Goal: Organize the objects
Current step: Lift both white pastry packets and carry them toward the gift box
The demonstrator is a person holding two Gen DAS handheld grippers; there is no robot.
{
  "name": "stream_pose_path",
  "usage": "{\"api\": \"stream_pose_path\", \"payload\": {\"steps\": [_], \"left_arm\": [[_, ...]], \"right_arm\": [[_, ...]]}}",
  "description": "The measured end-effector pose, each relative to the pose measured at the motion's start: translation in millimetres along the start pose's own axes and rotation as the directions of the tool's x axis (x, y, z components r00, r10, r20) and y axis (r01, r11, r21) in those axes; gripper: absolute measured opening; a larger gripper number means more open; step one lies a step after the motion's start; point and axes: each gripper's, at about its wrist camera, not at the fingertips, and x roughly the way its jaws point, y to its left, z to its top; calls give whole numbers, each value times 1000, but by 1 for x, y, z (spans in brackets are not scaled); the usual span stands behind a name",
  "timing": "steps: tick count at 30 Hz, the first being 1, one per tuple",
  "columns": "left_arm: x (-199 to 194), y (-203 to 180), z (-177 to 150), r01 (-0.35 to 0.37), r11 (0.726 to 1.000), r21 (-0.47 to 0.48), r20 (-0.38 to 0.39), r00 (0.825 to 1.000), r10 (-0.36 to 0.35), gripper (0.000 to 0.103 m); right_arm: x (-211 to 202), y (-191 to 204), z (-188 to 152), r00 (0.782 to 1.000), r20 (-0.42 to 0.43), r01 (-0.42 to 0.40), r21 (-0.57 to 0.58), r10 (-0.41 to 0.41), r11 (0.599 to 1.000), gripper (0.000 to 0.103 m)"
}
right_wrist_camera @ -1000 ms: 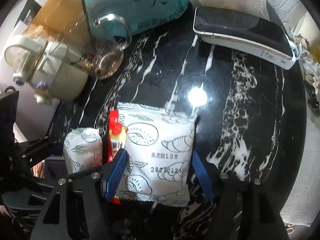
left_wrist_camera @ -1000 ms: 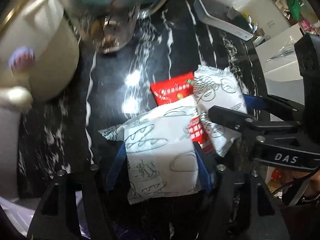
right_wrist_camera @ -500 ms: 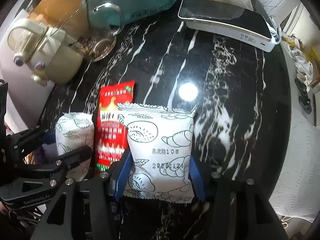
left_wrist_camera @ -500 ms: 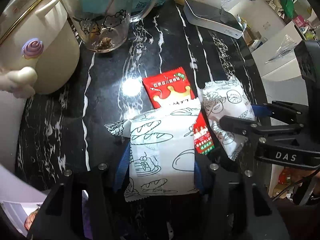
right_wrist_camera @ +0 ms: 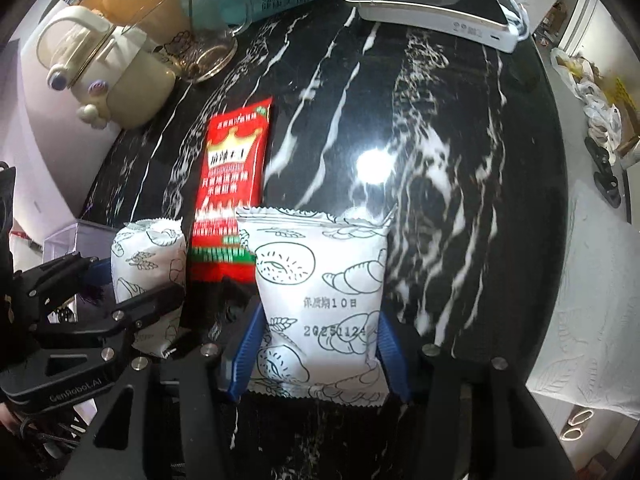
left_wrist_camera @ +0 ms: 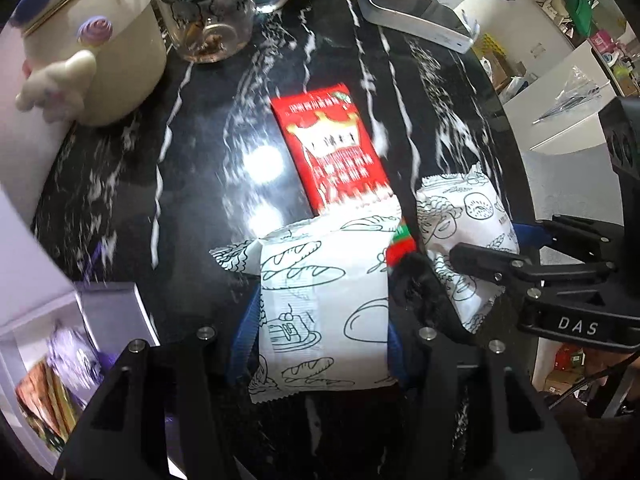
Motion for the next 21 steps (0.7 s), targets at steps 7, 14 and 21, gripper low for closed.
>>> {"api": "stream_pose_path", "payload": {"steps": [7, 14, 21], "left_arm": [[0, -20, -31, 3, 1000, -5, -4, 1000, -3, 52], [-7, -34, -60, -13, 1000, -18, 5, 1000, 13, 51], [-23, -49, -85, -20, 998, -52, 36, 999, 22, 51]], "right_arm": [[-5, 1, -26, 1000, 5, -7, -19, 7, 1000, 54], [-14, 5, -52, 999, 30, -22, -58, 23, 998, 53], [-35, 9, -77, 998, 55, -30, -122, 37, 992, 52]]}}
